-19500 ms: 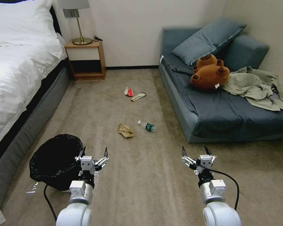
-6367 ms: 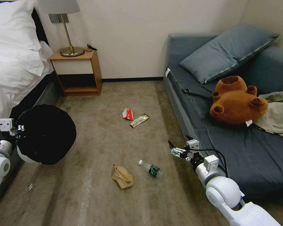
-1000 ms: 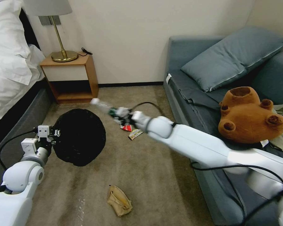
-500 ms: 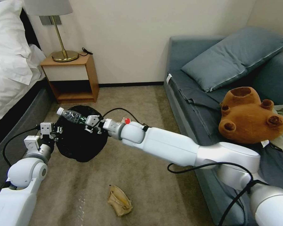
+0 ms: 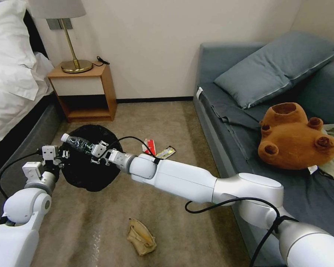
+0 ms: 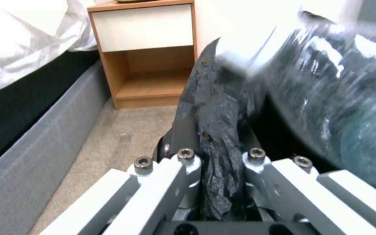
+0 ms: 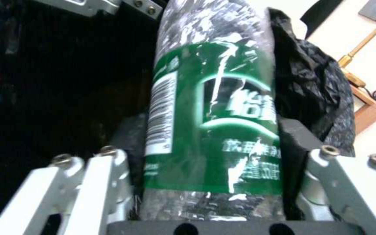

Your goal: Pick up the trash bin, then pick up the garbage on the floor and place it into the trash bin.

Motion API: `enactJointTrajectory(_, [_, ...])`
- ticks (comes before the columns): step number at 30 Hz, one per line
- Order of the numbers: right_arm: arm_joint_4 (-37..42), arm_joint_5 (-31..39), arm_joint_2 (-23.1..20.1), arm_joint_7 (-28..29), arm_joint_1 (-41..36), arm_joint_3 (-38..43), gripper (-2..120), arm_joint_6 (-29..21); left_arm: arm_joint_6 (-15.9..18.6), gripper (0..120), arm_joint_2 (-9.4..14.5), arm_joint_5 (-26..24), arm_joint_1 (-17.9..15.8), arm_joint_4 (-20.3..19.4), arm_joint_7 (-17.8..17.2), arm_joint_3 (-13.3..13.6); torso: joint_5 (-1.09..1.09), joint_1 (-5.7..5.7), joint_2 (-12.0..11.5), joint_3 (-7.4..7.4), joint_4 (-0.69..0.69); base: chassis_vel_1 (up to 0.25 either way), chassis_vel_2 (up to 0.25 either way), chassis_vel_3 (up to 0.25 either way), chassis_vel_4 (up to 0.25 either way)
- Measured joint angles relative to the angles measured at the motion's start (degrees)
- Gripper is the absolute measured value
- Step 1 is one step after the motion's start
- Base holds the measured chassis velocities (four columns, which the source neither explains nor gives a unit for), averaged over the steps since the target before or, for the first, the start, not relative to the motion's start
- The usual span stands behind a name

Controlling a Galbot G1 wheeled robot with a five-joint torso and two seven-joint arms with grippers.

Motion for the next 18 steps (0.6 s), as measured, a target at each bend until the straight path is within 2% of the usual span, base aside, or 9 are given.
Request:
enactJointTrajectory(1, [0.00,0.00,0.00,0.00,0.00,0.00,63,0.00,0.00,5,0.00,0.00,0.00,0.00,0.00,0.00,0.00,0.00,0.00,0.00,0.00,0.000,0.000,0.000,0.000])
enactJointTrajectory(3, [0.43,0.05,-0.38,0.25,0.00,0.11,75,-0.24,-0.19,5,0.12,-0.11,0.09,0.24,0.15,-0.33,0.00,0.00,0.00,0.00,0.00,0.000,0.000,0.000,0.000])
enactJointTrajectory(4, [0.43,0.05,-0.38,0.25,0.00,0.11,75,-0.24,-0.19,5,0.12,-0.11,0.09,0.24,0.15,-0.33,0.00,0.00,0.00,0.00,0.00,0.000,0.000,0.000,0.000])
enactJointTrajectory(6, [1.09,0.09,-0.94,0.47,-0.08,0.15,87,-0.45,-0.32,5,0.20,-0.32,0.29,0.43,0.30,-0.83,0.00,0.00,0.00,0.00,0.00,0.000,0.000,0.000,0.000])
enactJointTrajectory(10, [1.67,0.16,-1.40,0.76,-0.24,0.14,93,-0.75,-0.51,5,0.36,-0.51,0.54,0.70,0.50,-1.35,0.00,0.00,0.00,0.00,0.00,0.000,0.000,0.000,0.000])
enactJointTrajectory(11, [2.15,0.19,-1.80,1.08,-0.31,0.11,99,-0.90,-0.75,5,0.55,-0.74,0.87,0.94,0.77,-1.97,0.00,0.00,0.00,0.00,0.00,0.000,0.000,0.000,0.000])
enactJointTrajectory(18, [4.52,0.83,-3.42,2.18,0.12,0.10,100,-2.42,-1.17,5,1.01,-1.33,1.83,1.13,1.32,-3.45,0.00,0.00,0.00,0.00,0.01,0.000,0.000,0.000,0.000])
